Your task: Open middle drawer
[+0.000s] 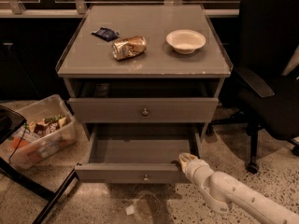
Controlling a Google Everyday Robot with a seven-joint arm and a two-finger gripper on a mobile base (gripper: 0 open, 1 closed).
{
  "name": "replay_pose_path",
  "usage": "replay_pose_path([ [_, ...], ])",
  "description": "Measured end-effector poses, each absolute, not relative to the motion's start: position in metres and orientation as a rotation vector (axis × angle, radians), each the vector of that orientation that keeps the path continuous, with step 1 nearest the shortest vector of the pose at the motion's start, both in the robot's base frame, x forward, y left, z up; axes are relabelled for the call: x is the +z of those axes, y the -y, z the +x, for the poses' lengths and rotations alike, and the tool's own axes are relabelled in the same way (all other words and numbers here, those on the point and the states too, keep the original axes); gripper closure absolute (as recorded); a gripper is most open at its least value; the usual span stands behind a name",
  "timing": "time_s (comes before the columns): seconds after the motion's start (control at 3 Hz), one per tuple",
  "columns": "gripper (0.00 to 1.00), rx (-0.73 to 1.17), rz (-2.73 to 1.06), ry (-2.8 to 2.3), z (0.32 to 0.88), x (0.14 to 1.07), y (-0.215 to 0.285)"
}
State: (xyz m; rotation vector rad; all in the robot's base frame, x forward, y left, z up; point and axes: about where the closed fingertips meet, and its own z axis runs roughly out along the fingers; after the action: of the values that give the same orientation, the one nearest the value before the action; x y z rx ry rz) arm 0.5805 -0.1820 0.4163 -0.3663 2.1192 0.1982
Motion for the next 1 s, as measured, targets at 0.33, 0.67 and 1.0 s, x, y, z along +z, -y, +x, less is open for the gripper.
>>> replay_pose_path([
  [0.33,1.0,0.198,-0.366,-2.119,0.582,0.4191,0.1819],
  [0.67,1.0,0.198,-0.366,-2.12,0.5823,0.4206,0.1822],
  [1.0,1.0,0.199,-0.366,-2.132,0.5786,0.4196,0.1834],
])
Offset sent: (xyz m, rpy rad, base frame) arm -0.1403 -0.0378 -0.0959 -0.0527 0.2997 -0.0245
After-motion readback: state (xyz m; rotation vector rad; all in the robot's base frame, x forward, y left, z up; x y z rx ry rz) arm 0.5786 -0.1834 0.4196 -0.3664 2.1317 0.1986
